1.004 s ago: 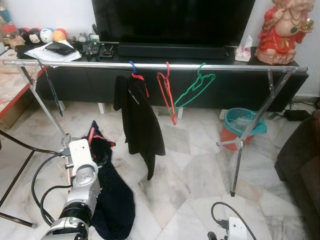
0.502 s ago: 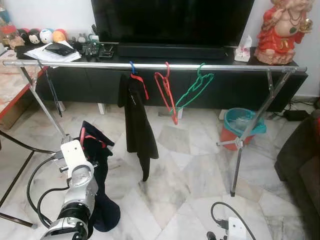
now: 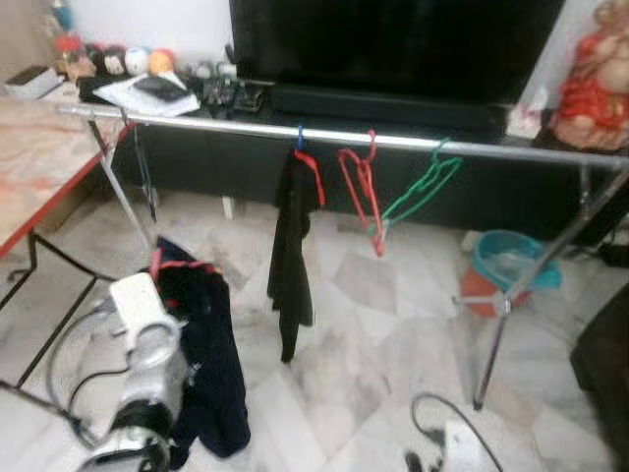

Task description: Hang hanger

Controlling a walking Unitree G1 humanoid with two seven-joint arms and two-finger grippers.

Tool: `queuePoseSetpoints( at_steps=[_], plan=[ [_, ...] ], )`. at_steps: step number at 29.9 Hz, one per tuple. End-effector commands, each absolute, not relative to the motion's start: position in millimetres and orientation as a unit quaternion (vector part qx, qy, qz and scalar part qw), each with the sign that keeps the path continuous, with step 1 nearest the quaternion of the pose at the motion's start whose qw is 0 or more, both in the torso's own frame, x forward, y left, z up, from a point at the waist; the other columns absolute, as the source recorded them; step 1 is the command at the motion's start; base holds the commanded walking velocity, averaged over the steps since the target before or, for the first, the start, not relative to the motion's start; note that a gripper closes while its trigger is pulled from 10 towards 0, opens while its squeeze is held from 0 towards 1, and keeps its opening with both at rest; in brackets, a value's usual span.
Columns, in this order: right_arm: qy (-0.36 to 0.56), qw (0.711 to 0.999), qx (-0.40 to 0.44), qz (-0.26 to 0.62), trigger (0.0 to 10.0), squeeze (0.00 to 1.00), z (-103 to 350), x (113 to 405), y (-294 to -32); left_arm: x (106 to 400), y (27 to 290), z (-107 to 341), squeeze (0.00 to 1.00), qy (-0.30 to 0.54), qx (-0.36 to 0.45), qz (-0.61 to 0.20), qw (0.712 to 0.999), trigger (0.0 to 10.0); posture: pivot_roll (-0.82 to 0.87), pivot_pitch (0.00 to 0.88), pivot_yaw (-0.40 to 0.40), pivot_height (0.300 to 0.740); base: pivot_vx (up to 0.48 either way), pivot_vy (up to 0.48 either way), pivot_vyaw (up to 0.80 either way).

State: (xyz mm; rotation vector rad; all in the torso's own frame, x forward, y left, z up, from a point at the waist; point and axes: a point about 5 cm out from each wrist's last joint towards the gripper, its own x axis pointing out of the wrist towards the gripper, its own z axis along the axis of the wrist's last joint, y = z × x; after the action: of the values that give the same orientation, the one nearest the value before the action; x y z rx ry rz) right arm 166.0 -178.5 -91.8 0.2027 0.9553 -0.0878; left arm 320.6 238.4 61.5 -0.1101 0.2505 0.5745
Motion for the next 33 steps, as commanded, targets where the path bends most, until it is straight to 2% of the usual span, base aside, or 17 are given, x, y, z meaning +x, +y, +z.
queuePoseSetpoints(
  at_steps=[1, 15, 22, 33],
  plan=[
    [0.471, 0.876, 0.090, -0.054, 10.0, 0.00, -94.6, 157.0, -189.0, 328.4, 226.6, 70.1, 0.00, 0.102, -0.061, 0.265, 0.957, 10.0, 0.00, 0.025, -0.023, 0.740, 0.304, 0.000, 0.00],
    [0.472, 0.876, 0.089, -0.054, 10.0, 0.00, -94.7, 156.9, -188.9, 328.7, 225.2, 70.5, 0.00, 0.103, -0.057, 0.261, 0.958, 10.0, 0.00, 0.027, -0.025, 0.740, 0.307, 0.000, 0.00],
    [0.472, 0.875, 0.091, -0.054, 10.0, 0.00, -94.7, 157.0, -188.5, 329.1, 232.6, 74.3, 0.00, 0.095, -0.047, 0.265, 0.958, 10.0, 0.00, 0.026, -0.025, 0.740, 0.306, 0.000, 0.00],
    [0.473, 0.875, 0.090, -0.051, 10.0, 0.00, -94.9, 156.4, -188.8, 330.9, 230.6, 73.4, 0.00, 0.100, -0.049, 0.238, 0.965, 10.0, 0.00, 0.019, -0.025, 0.740, 0.309, 0.000, 0.00]
  ],
)
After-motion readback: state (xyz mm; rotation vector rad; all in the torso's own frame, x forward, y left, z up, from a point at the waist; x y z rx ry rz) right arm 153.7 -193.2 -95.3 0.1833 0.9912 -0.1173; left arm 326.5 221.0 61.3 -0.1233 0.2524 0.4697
